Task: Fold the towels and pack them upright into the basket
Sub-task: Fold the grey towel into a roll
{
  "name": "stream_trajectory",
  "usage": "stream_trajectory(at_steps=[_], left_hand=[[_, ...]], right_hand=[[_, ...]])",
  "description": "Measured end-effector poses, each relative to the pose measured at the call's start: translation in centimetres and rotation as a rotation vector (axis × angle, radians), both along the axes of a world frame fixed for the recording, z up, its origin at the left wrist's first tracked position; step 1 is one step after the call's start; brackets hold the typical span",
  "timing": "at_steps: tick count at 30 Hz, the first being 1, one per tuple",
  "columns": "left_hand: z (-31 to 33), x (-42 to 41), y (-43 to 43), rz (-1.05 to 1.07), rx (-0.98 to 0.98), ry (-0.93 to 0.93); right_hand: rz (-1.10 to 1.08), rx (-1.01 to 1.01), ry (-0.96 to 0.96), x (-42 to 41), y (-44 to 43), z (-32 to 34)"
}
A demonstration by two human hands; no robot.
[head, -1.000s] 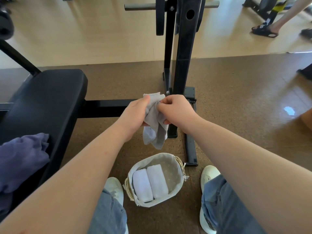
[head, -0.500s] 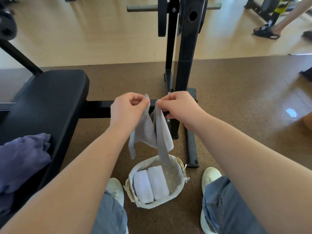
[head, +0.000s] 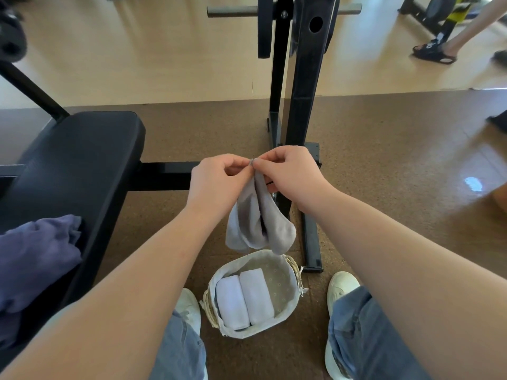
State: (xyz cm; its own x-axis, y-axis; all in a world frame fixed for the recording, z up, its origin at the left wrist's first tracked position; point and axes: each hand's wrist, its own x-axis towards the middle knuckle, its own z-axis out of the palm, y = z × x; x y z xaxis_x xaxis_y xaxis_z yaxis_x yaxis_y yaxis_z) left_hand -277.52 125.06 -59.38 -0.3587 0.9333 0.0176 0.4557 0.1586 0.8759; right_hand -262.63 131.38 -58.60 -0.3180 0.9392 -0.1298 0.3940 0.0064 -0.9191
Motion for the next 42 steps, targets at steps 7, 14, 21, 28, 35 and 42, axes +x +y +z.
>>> stream_trajectory(at_steps=[7,14,21,28,35,42], left_hand=[[0.0,0.3,-0.2,0.010,0.002,-0.029],[0.1,0.6,-0.3,-0.025,-0.018,-0.079],[0.5,0.6,-0.4,-0.043,-0.059,-0.130],[0.8,0.3,-0.6,-0.122,-0.130,-0.166],[0.5,-0.4,-0.4,-0.087,-0.097,-0.013],[1.2,-1.7,-0.2,-0.164,-0.092,0.070]], right_hand=[[0.002,0.052,-0.049,-0.1,0.0,-0.3],[-0.020,0.050,-0.043,-0.2,-0.1,-0.6],[0.068,0.150,-0.085,0.1,-0.2,-0.4],[0.060,0.153,-0.124,0.0,-0.6,-0.7],[0.075,0.108,-0.109,-0.2,-0.6,-0.8],[0.160,0.109,-0.021,0.1,-0.4,0.1]])
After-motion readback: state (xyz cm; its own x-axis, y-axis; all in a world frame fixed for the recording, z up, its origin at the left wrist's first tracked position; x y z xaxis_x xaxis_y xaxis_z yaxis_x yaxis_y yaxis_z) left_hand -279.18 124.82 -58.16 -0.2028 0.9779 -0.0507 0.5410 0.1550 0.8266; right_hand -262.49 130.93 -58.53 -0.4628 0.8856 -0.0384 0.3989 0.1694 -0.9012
